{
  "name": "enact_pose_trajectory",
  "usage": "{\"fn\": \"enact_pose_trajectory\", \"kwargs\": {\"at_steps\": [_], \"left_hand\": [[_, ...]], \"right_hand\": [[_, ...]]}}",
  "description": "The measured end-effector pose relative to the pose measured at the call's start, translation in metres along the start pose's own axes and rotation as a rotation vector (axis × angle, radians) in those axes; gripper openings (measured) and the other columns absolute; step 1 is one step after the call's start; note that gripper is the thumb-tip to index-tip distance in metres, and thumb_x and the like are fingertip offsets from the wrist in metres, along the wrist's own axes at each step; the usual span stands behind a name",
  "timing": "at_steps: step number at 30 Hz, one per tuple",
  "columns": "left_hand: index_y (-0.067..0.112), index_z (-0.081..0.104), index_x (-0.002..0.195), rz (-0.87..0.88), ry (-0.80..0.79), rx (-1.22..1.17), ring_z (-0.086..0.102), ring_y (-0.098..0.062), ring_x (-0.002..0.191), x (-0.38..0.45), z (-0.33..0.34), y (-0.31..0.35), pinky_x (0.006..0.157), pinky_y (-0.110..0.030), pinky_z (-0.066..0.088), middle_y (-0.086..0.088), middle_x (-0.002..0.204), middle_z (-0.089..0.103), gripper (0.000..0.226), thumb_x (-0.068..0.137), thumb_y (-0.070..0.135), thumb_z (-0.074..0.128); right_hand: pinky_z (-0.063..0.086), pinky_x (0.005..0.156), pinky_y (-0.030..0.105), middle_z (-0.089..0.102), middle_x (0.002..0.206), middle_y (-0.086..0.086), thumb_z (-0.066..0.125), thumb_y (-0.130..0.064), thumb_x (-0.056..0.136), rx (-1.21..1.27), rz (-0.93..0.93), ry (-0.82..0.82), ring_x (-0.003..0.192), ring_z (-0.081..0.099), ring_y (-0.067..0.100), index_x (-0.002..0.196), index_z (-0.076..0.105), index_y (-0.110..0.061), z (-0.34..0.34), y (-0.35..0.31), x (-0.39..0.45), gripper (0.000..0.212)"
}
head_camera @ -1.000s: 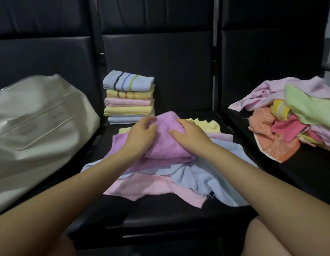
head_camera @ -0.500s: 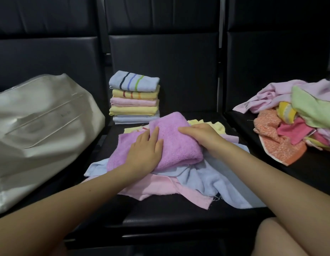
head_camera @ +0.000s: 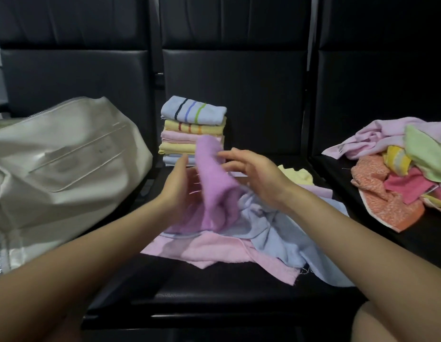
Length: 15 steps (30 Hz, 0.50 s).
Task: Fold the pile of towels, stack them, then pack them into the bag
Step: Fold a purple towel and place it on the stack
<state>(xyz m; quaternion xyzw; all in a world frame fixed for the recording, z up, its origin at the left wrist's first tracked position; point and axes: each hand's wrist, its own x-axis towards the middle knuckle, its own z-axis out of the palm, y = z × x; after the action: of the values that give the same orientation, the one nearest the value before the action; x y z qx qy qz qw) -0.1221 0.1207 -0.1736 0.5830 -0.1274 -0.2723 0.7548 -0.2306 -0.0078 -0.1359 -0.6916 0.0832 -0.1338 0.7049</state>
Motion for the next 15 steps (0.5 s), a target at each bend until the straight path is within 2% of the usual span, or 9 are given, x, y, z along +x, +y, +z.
{"fn": "enact_pose_trajectory", "kwargs": {"at_steps": [2,3,5,7,8,10,11,13,15], "left_hand": [[0.006,0.058,0.128,-0.056,-0.071,-0.102,0.065,-0.027,0.105,0.008,-0.013,0.001,0.095,-0.039,0.049,-0.019,0.118,0.066,0.064,0.094,0.058,0.042],[0.005,0.056,0.129,-0.067,-0.102,-0.097,0.064,-0.027,0.108,0.009,-0.019,0.003,0.1,-0.041,0.047,-0.02,0.118,0.065,0.062,0.094,0.055,0.046],[0.0,0.056,0.124,-0.124,-0.124,-0.024,0.063,-0.028,0.104,0.011,-0.03,0.003,0.101,-0.041,0.044,-0.019,0.108,0.066,0.051,0.093,0.04,0.054],[-0.002,0.055,0.126,-0.145,-0.054,0.066,0.062,-0.029,0.103,0.015,-0.04,0.005,0.098,-0.04,0.046,-0.02,0.109,0.065,0.051,0.088,0.033,0.061],[0.0,0.058,0.123,-0.124,0.02,0.118,0.062,-0.029,0.1,0.017,-0.043,0.006,0.092,-0.037,0.048,-0.021,0.11,0.065,0.046,0.089,0.031,0.061],[0.006,0.065,0.105,-0.059,0.161,0.223,0.063,-0.027,0.09,0.017,-0.046,0.007,0.077,-0.031,0.049,-0.019,0.104,0.068,0.026,0.092,0.029,0.058],[0.01,0.065,0.094,-0.033,0.205,0.27,0.062,-0.025,0.084,0.017,-0.046,0.007,0.071,-0.03,0.049,-0.016,0.097,0.068,0.019,0.093,0.027,0.058],[0.013,0.062,0.081,0.016,0.254,0.369,0.06,-0.021,0.076,0.018,-0.052,0.006,0.07,-0.029,0.047,-0.01,0.086,0.066,0.016,0.093,0.023,0.058],[0.012,0.062,0.079,0.045,0.249,0.523,0.058,-0.021,0.078,0.019,-0.064,0.003,0.076,-0.027,0.044,-0.008,0.085,0.064,0.018,0.094,0.02,0.056]], "right_hand": [[0.042,0.096,0.03,0.072,0.094,0.005,0.042,-0.032,0.1,-0.088,0.015,-0.117,0.107,0.064,0.02,0.113,0.064,-0.011,0.013,0.004,0.001,0.033],[0.041,0.1,0.031,0.072,0.098,0.009,0.042,-0.03,0.1,-0.135,-0.007,-0.126,0.111,0.063,0.022,0.114,0.064,-0.009,0.017,0.007,0.002,0.034],[0.045,0.095,0.028,0.07,0.097,0.012,0.046,-0.021,0.1,-0.112,-0.056,-0.072,0.102,0.065,0.02,0.108,0.067,-0.005,0.023,0.012,0.004,0.028],[0.048,0.086,0.027,0.068,0.091,0.009,0.051,-0.014,0.098,-0.108,-0.082,0.031,0.091,0.063,0.016,0.099,0.068,-0.007,0.025,0.017,0.009,0.019],[0.048,0.082,0.027,0.066,0.089,0.006,0.053,-0.012,0.097,-0.155,-0.084,0.082,0.089,0.061,0.015,0.096,0.068,-0.009,0.024,0.022,0.013,0.014],[0.05,0.08,0.03,0.063,0.088,0.0,0.059,-0.01,0.093,-0.288,-0.072,0.139,0.087,0.058,0.013,0.096,0.065,-0.014,0.024,0.034,0.019,0.008],[0.052,0.083,0.035,0.062,0.088,0.0,0.062,-0.012,0.091,-0.335,-0.047,0.148,0.086,0.058,0.014,0.097,0.063,-0.016,0.024,0.04,0.021,0.008],[0.053,0.089,0.044,0.062,0.089,0.003,0.067,-0.017,0.087,-0.389,0.018,0.166,0.084,0.061,0.018,0.105,0.06,-0.015,0.028,0.049,0.023,0.02],[0.056,0.077,0.037,0.064,0.085,0.004,0.07,-0.023,0.085,-0.447,0.053,0.181,0.074,0.064,0.018,0.106,0.058,-0.013,0.031,0.052,0.023,0.026]]}}
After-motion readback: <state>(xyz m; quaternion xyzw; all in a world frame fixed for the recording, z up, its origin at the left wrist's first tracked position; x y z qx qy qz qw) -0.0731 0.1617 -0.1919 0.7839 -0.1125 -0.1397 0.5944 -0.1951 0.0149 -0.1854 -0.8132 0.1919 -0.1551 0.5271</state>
